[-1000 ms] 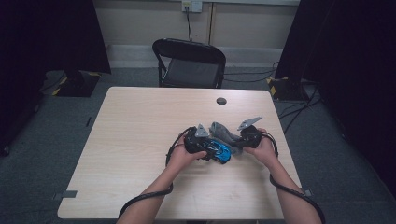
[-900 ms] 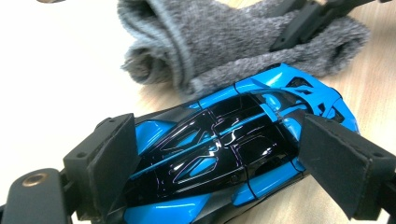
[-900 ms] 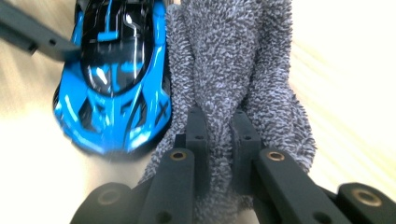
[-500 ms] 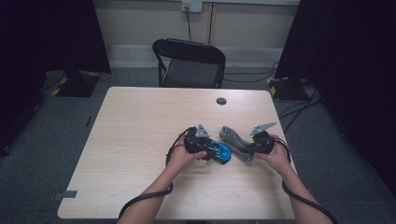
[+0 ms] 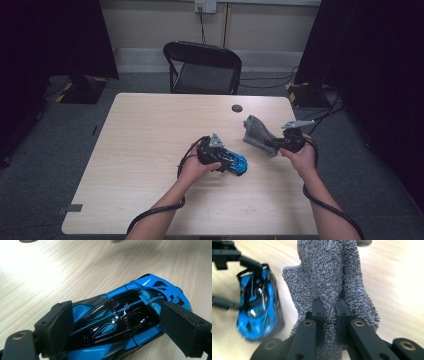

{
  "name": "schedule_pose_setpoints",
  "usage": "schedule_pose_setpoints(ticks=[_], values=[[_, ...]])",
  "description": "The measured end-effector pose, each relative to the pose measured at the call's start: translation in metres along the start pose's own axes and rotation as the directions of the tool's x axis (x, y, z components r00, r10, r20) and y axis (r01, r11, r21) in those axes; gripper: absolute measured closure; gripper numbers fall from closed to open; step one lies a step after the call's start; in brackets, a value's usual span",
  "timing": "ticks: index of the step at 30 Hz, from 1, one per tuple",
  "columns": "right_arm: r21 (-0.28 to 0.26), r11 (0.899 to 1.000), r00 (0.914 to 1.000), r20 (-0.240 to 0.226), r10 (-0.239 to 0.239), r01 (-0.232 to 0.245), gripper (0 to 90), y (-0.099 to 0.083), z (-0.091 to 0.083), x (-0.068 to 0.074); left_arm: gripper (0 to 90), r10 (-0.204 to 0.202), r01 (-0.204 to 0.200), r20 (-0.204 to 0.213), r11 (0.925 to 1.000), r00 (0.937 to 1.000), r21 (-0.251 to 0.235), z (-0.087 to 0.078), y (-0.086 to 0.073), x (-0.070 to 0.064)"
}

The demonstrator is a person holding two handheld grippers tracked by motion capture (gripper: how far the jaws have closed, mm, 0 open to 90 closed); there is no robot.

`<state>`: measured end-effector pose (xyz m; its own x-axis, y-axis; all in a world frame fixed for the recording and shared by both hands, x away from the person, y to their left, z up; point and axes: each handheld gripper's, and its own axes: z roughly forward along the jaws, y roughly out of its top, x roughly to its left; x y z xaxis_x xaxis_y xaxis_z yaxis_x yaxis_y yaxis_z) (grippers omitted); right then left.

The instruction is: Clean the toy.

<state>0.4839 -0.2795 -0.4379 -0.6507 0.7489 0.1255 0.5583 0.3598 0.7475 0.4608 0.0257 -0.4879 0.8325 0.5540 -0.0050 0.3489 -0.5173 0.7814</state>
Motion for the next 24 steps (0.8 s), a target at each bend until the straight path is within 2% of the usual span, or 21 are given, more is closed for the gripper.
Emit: schedule_pose_setpoints(ticks=[5, 9, 12, 20, 24], values=[[0.011, 1.0, 0.9997, 0.006, -0.022, 0.022, 81.4, 0.02, 0.028, 0.01, 12.3, -0.002, 0.002, 0.002, 1.0, 1.0, 0.002, 0.0, 0.0, 0.0], [0.004, 1.0, 0.9996, -0.009, -0.028, 0.028, 81.3, 0.032, 0.049, 0.019, 12.3, 0.003, -0.003, 0.003, 1.0, 1.0, -0.001, 0.0, -0.001, 0.0], [0.028, 0.998, 0.9989, 0.001, -0.047, 0.047, 81.3, 0.039, 0.062, 0.024, 12.3, 0.001, -0.001, 0.004, 1.0, 1.0, 0.001, 0.0, 0.0, 0.001], [0.051, 0.996, 0.9968, -0.011, -0.079, 0.08, 81.2, 0.048, 0.088, 0.039, 12.3, 0.0, 0.0, 0.005, 1.0, 1.0, -0.003, 0.0, -0.001, 0.001], [0.059, 0.994, 0.9952, -0.036, -0.091, 0.093, 81.2, 0.046, 0.099, 0.045, 12.3, 0.002, -0.002, 0.004, 1.0, 1.0, -0.007, 0.0, -0.001, 0.001]])
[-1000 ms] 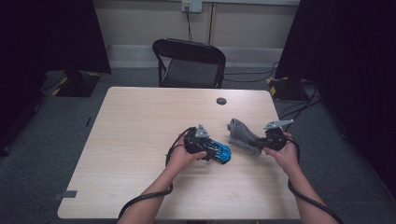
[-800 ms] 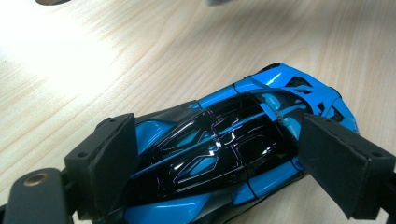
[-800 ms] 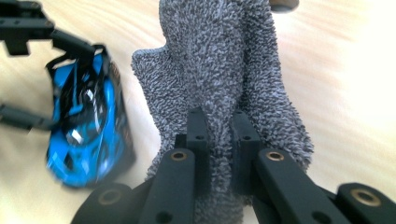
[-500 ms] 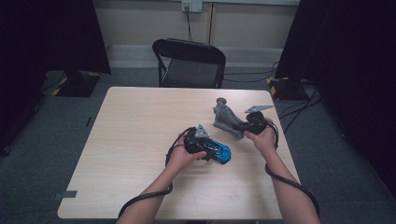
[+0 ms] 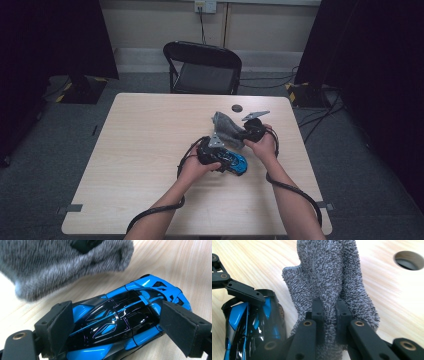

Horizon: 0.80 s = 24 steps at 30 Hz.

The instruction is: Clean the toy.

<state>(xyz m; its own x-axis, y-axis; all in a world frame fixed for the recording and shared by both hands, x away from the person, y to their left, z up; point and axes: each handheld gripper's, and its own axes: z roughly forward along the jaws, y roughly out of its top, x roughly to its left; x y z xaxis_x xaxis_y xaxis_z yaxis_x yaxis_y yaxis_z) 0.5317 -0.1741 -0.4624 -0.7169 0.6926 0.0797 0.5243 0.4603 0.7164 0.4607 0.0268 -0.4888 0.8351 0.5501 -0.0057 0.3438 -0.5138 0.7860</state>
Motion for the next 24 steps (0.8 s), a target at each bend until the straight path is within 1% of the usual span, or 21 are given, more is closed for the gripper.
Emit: schedule_pose_setpoints(ticks=[1, 3, 4, 5, 8, 10, 11, 12, 15, 24], values=[[0.005, 1.0, 1.0, 0.001, -0.007, 0.007, 81.2, 0.0, 0.003, 0.001, 12.3, 0.0, 0.0, 0.0, 1.0, 1.0, -0.001, 0.0, 0.0, 0.0], [0.001, 1.0, 0.9998, -0.019, -0.01, 0.01, 81.1, -0.001, 0.007, 0.003, 12.3, -0.002, 0.002, 0.001, 1.0, 1.0, 0.001, 0.0, 0.0, 0.0], [0.007, 1.0, 0.9998, -0.019, -0.011, 0.011, 81.1, -0.002, 0.01, 0.004, 12.3, -0.002, 0.002, 0.002, 1.0, 1.0, 0.001, 0.0, 0.0, 0.0], [0.013, 1.0, 0.9995, -0.028, -0.012, 0.013, 81.1, -0.003, 0.012, 0.005, 12.3, -0.003, 0.003, 0.002, 1.0, 1.0, 0.001, 0.0, 0.0, 0.0], [0.025, 0.999, 0.9981, -0.051, -0.036, 0.037, 81.0, -0.006, 0.019, 0.008, 12.3, -0.002, 0.002, 0.003, 1.0, 1.0, -0.002, 0.0, 0.0, 0.0], [0.037, 0.997, 0.9958, -0.065, -0.065, 0.067, 80.9, -0.007, 0.023, 0.011, 12.3, -0.002, 0.002, 0.002, 1.0, 1.0, -0.003, 0.0, 0.0, 0.0], [0.039, 0.997, 0.9949, -0.072, -0.071, 0.074, 80.9, -0.008, 0.025, 0.013, 12.2, -0.002, 0.002, 0.002, 1.0, 1.0, -0.003, 0.0, 0.0, 0.0], [0.036, 0.996, 0.9937, -0.084, -0.074, 0.078, 80.9, -0.008, 0.026, 0.013, 12.3, -0.002, 0.002, 0.002, 1.0, 1.0, -0.003, 0.0, 0.0, 0.0], [0.039, 0.993, 0.9898, -0.097, -0.104, 0.108, 80.7, -0.009, 0.027, 0.015, 12.2, -0.003, 0.003, 0.002, 1.0, 1.0, -0.002, 0.0, 0.0, 0.0], [0.042, 0.987, 0.9801, -0.134, -0.147, 0.154, 81.0, -0.011, 0.025, 0.014, 12.3, -0.007, 0.007, 0.001, 1.0, 1.0, -0.003, 0.0, 0.0, 0.001]])
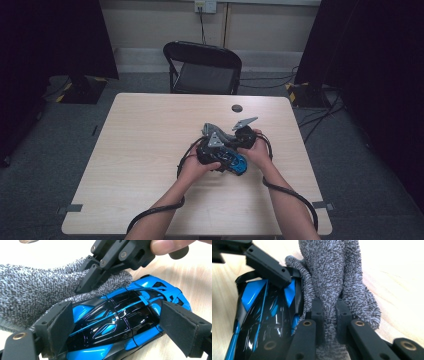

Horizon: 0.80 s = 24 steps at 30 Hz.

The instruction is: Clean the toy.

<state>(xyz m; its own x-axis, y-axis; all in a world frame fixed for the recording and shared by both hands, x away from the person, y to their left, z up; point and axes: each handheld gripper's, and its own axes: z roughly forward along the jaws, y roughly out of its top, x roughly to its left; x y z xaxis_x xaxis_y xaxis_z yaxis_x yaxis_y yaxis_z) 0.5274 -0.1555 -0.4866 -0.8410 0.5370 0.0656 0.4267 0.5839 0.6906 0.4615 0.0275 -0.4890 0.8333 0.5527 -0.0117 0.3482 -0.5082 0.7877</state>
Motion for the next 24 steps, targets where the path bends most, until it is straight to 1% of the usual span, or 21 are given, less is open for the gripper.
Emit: schedule_pose_setpoints(ticks=[1, 7, 12, 15, 19, 24], values=[[-0.001, 1.0, 1.0, -0.005, 0.003, -0.003, 81.0, -0.001, -0.001, 0.0, 12.3, 0.0, 0.0, 0.0, 1.0, 1.0, 0.001, 0.0, 0.0, 0.0], [0.0, 1.0, 0.9995, -0.015, -0.027, 0.027, 81.0, -0.003, -0.003, 0.0, 12.3, 0.001, -0.001, -0.001, 1.0, 1.0, -0.002, 0.0, 0.0, 0.0], [0.008, 0.999, 0.999, -0.02, -0.039, 0.039, 81.0, -0.005, -0.006, -0.001, 12.4, 0.0, 0.0, -0.001, 1.0, 1.0, 0.0, 0.0, 0.0, -0.001], [0.007, 0.999, 0.9987, -0.029, -0.041, 0.041, 81.0, -0.007, -0.009, -0.002, 12.6, 0.002, -0.002, 0.001, 1.0, 1.0, 0.001, 0.0, 0.0, -0.001], [0.002, 0.999, 0.9986, -0.042, -0.032, 0.032, 81.0, -0.01, -0.011, -0.004, 12.8, 0.002, -0.002, 0.001, 1.0, 1.0, -0.001, 0.0, 0.0, -0.002], [0.002, 0.999, 0.9986, -0.04, -0.035, 0.036, 81.0, -0.013, -0.014, -0.004, 12.8, 0.001, -0.001, 0.0, 1.0, 1.0, 0.004, 0.0, 0.0, -0.002]])
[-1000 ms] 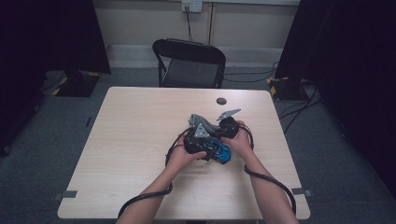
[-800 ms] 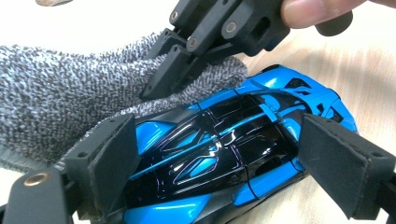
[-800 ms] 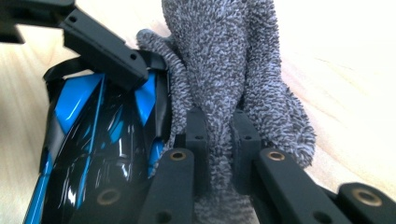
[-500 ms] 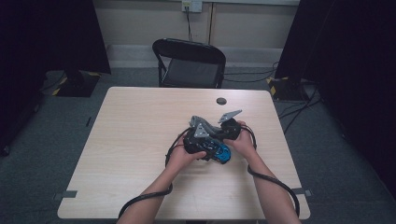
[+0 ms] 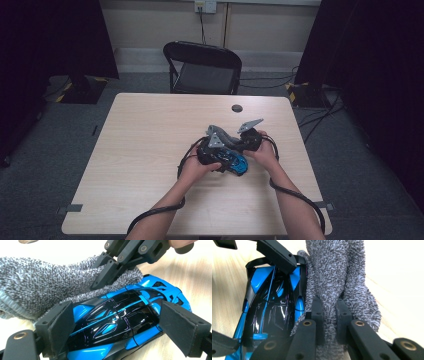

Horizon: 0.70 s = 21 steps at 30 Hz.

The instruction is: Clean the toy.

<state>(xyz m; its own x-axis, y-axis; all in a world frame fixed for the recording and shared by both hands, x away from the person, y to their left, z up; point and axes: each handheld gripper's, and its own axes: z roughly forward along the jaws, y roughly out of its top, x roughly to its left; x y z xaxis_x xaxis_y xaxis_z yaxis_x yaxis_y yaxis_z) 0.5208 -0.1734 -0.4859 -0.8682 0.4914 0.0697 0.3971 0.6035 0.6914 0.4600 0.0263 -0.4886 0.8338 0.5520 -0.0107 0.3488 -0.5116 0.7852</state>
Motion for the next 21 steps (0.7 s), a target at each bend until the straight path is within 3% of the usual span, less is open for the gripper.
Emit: schedule_pose_setpoints(ticks=[8, 21], values=[[-0.008, 1.0, 0.9999, -0.006, 0.015, -0.015, 81.0, -0.009, -0.007, -0.002, 13.0, 0.0, 0.0, 0.0, 1.0, 1.0, 0.002, 0.0, 0.0, 0.0], [-0.021, 0.998, 0.9973, 0.029, 0.068, -0.067, 81.0, -0.023, -0.021, 0.001, 13.6, 0.004, -0.004, 0.003, 1.0, 1.0, -0.002, 0.001, 0.001, -0.004]])
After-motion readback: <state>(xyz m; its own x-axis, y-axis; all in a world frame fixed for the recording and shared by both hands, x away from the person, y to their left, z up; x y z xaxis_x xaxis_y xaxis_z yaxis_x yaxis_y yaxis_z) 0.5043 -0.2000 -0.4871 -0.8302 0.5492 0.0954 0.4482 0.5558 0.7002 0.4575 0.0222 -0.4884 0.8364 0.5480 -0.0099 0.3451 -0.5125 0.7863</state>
